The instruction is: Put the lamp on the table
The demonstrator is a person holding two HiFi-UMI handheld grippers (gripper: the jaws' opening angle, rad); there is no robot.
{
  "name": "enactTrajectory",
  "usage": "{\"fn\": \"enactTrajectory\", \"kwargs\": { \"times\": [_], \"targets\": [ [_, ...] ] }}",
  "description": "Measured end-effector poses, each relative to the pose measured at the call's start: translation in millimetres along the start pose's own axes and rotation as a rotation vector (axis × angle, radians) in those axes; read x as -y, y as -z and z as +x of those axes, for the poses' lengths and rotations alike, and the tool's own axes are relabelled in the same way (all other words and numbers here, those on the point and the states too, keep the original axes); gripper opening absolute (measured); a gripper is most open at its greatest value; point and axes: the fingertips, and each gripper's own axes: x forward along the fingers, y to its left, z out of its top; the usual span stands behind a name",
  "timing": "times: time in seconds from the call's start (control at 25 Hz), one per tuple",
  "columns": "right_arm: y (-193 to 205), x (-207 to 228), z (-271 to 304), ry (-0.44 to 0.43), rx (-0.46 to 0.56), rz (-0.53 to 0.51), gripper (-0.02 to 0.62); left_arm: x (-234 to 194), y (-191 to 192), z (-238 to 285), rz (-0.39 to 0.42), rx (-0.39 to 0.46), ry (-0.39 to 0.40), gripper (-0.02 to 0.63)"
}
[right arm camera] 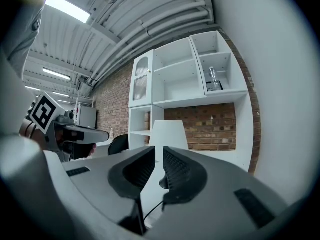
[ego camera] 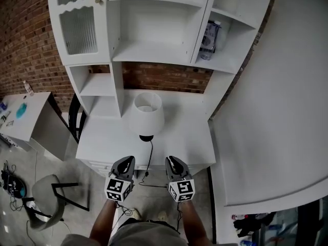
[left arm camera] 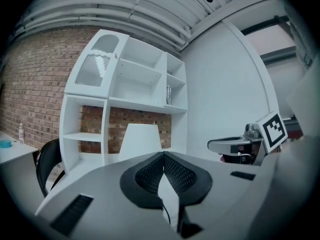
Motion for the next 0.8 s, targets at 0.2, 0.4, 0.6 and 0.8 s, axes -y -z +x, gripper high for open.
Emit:
{"fn": "enactTrajectory", "kwargs": {
  "times": [0.2,0.4,0.6,0.8],
  "targets": [
    [3,24,-17,-0.01,-0.002,0.005,0.049,26,6,3,-0.005,-0.034,-0.022,0.005],
    [5,37,-37,-0.028,0.004,0.01,0.041,49,3,3,0.0,-0.006,-0.05,0.005],
    [10,48,-62,-0.04,0.004,0.009,0.038,76,6,-3,-0.007,-0.001,-0.068,0.005],
    [18,55,-82,-0.048,0.0,0.004,0.034,95,16,-10,-0.009,-0.001,-0.093,0.005]
  ]
}}
